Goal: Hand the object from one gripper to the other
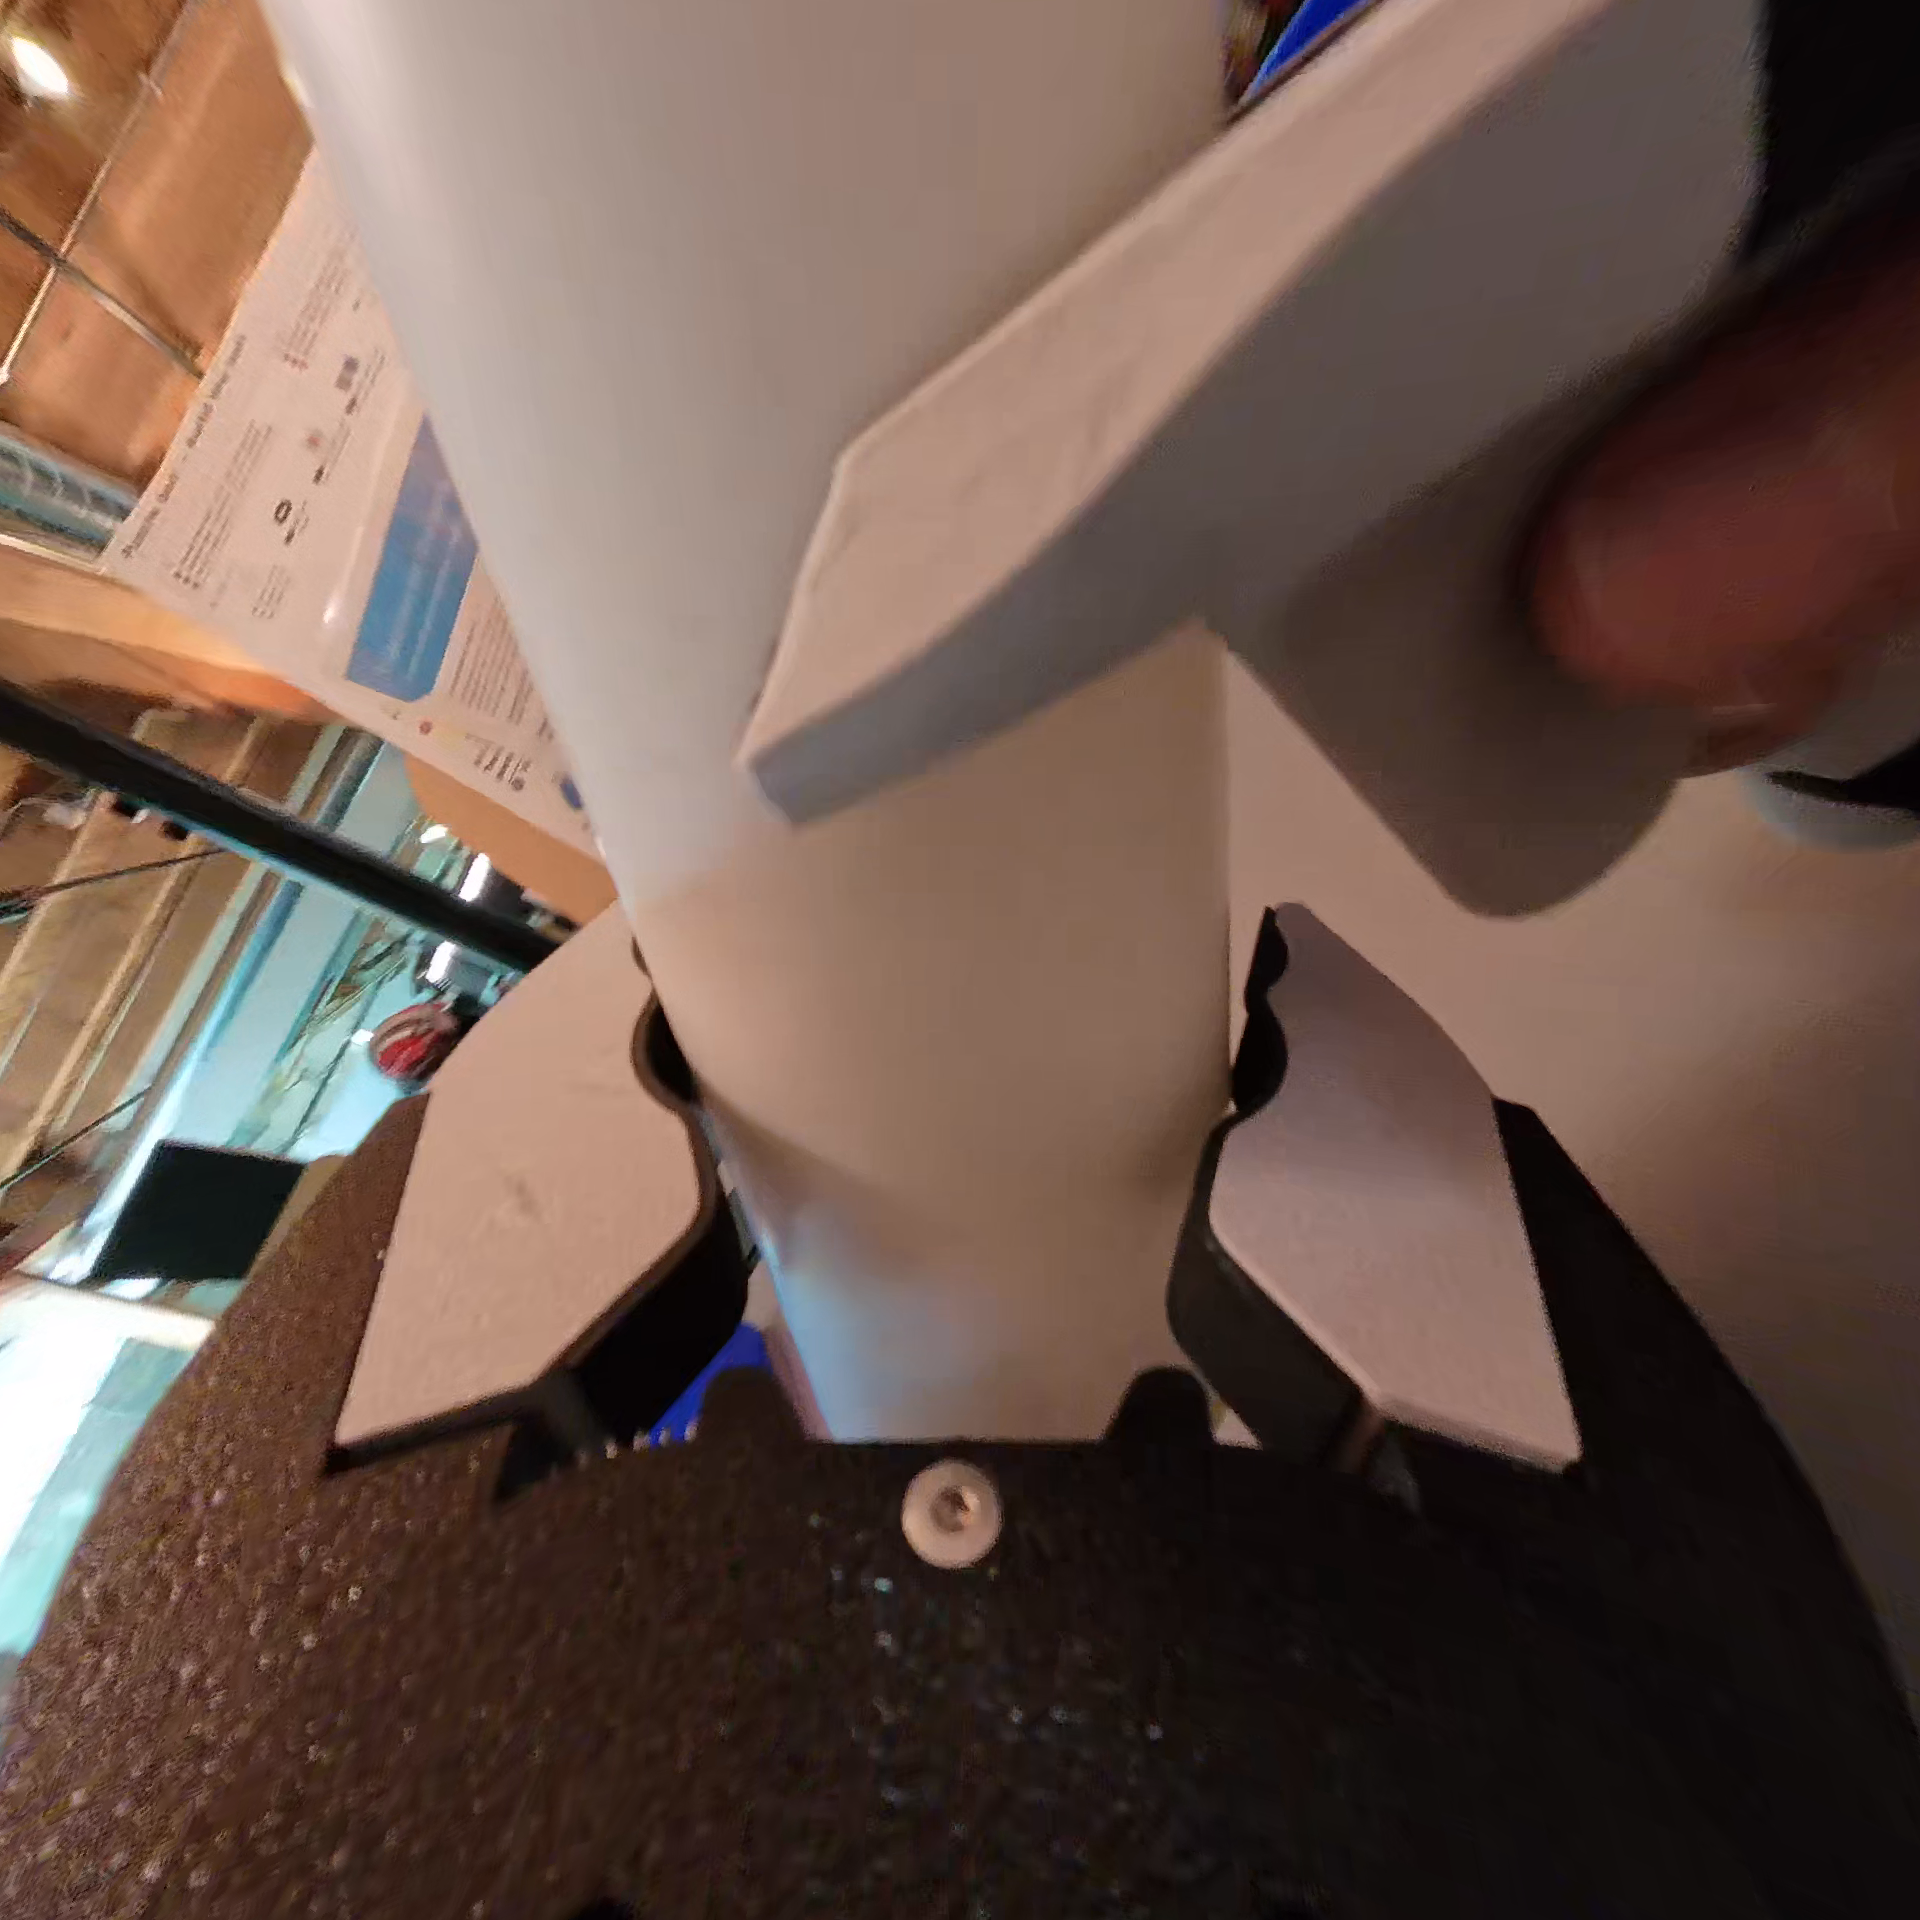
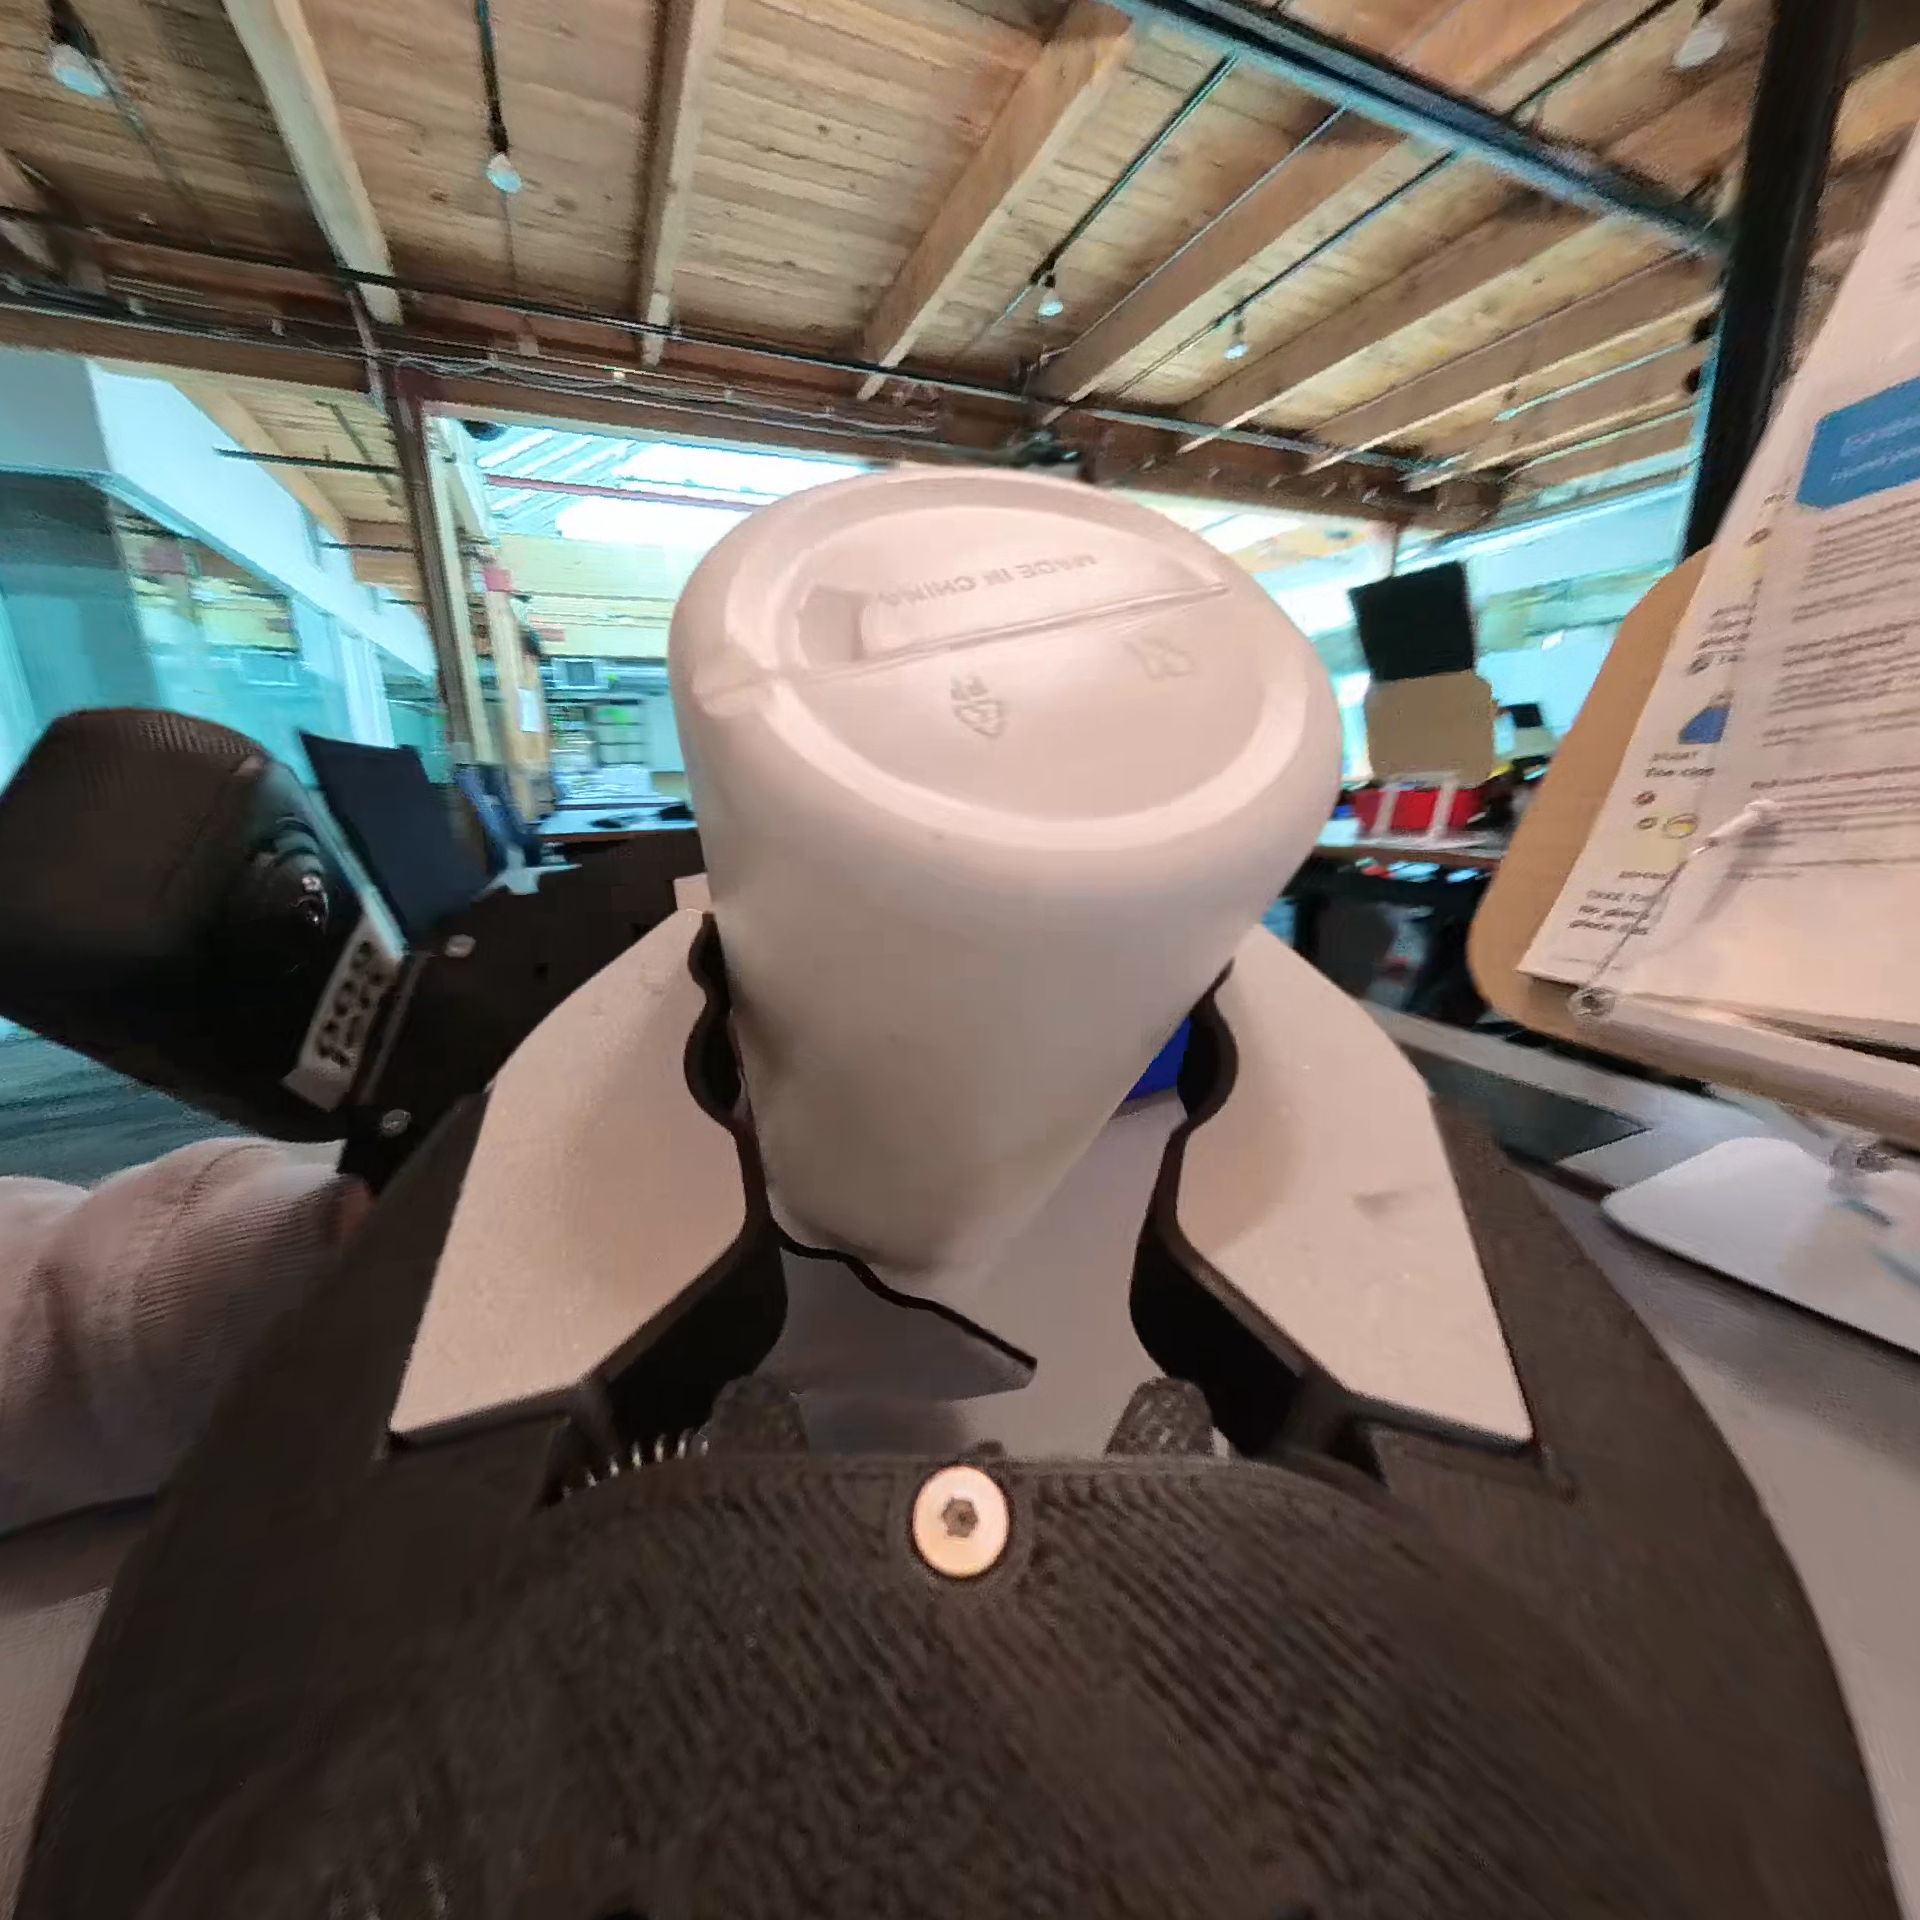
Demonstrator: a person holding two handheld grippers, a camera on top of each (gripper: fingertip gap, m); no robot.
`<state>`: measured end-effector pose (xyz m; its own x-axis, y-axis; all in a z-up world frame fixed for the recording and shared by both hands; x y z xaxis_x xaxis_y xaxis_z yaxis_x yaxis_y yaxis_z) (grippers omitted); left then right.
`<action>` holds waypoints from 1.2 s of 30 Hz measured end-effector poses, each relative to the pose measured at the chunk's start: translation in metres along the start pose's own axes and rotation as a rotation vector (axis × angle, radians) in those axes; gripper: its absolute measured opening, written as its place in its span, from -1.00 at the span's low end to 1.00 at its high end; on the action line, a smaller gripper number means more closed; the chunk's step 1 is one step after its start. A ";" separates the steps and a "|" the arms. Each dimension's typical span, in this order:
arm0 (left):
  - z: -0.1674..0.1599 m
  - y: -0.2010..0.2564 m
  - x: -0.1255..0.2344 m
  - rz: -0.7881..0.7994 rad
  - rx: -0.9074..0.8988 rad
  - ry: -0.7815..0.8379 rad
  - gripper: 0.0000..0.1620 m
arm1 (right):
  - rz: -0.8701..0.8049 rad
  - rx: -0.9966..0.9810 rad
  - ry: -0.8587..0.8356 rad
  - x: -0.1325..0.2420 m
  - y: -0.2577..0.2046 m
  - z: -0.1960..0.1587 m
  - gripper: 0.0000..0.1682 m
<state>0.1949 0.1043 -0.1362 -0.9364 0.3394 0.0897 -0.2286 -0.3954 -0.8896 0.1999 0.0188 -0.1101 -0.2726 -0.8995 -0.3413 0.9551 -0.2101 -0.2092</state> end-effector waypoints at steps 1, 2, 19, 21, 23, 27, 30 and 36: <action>0.002 0.002 0.001 -0.034 0.037 0.045 0.27 | 0.031 -0.026 -0.018 0.001 0.003 0.002 0.01; 0.004 0.004 0.002 -0.097 0.081 0.079 0.25 | 0.064 -0.027 -0.020 0.004 0.005 0.005 0.01; 0.023 0.033 0.029 -1.218 0.983 0.495 0.25 | 0.545 -0.277 0.295 0.036 -0.006 0.045 -0.01; 0.027 0.046 0.027 -1.181 0.866 0.426 0.28 | 0.528 -0.266 0.303 0.035 -0.007 0.045 -0.01; 0.031 0.053 0.025 -1.164 0.809 0.399 0.17 | 0.519 -0.247 0.301 0.035 -0.008 0.046 -0.01; 0.023 0.045 0.019 -1.100 0.827 0.372 0.11 | 0.440 -0.196 0.257 0.038 0.001 0.049 -0.01; 0.001 0.028 0.009 -0.884 0.793 0.288 0.06 | 0.221 -0.038 0.198 0.041 0.017 0.050 -0.05; -0.052 -0.016 0.002 -0.319 0.364 -0.111 0.06 | -0.342 0.959 -0.173 0.041 0.038 0.037 0.31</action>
<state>0.2107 0.1555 -0.1449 -0.8227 0.4073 0.3965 -0.5681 -0.5659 -0.5975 0.2291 -0.0401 -0.0986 -0.5992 -0.7610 -0.2487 0.5415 -0.6141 0.5742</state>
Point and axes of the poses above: each gripper's, where its closed fingertips meet, x back along the fingers, z out of its top, y = z × x across the jaws, the point moved 6 cm from there along x, back along the fingers, and after that the axes turned 11 degrees about -x, right-handed, at the moved point
